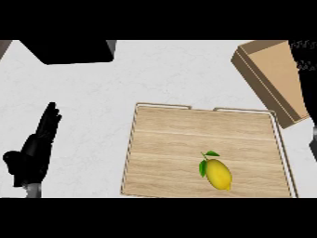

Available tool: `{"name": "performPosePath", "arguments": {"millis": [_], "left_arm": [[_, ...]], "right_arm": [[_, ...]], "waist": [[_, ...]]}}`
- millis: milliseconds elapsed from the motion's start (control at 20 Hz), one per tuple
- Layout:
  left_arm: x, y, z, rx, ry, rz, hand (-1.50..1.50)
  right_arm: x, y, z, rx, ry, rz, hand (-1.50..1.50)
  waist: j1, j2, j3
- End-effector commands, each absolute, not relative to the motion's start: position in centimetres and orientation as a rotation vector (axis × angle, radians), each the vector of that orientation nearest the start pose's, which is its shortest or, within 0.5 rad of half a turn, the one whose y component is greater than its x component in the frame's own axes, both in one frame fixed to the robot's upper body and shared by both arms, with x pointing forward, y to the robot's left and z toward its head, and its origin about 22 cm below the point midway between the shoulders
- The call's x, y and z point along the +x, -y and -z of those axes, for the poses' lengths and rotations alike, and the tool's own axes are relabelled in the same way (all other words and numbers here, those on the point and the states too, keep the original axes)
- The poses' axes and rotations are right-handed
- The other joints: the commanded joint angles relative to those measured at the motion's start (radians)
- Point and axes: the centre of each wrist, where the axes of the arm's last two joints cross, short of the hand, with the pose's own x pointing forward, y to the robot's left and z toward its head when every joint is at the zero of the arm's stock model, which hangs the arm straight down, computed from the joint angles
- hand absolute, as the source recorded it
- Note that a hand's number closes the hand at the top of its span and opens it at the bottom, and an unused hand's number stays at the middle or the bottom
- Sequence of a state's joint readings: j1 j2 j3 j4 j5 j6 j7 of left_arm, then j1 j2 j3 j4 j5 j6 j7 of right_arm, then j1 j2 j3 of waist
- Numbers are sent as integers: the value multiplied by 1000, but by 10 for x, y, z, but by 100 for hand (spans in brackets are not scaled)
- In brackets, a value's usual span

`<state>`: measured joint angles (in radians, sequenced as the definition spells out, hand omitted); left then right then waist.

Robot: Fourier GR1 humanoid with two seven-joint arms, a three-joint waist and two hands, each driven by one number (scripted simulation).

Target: Pick the lemon from the tray and place it in the cardboard box

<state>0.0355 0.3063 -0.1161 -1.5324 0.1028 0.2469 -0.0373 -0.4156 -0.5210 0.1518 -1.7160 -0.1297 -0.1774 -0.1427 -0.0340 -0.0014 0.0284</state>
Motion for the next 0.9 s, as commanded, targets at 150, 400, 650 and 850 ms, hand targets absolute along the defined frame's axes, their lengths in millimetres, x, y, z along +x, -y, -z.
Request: {"name": "performPosePath", "arguments": {"millis": [150,400,650,850], "left_arm": [[242,-328,-13,535,1488,170,0],[243,-344,-15,606,1424,216,0],[262,-352,-29,618,1405,208,0],[275,-340,-23,648,1386,220,0]], "right_arm": [[285,220,-105,290,1792,-728,-150],[276,227,-133,52,1707,-1596,-150],[280,270,-39,534,1638,-1136,-150],[305,308,-58,647,1684,-1241,-150]], "waist": [[53,17,-26],[74,10,-30],[56,21,-24],[43,8,-27]]}}
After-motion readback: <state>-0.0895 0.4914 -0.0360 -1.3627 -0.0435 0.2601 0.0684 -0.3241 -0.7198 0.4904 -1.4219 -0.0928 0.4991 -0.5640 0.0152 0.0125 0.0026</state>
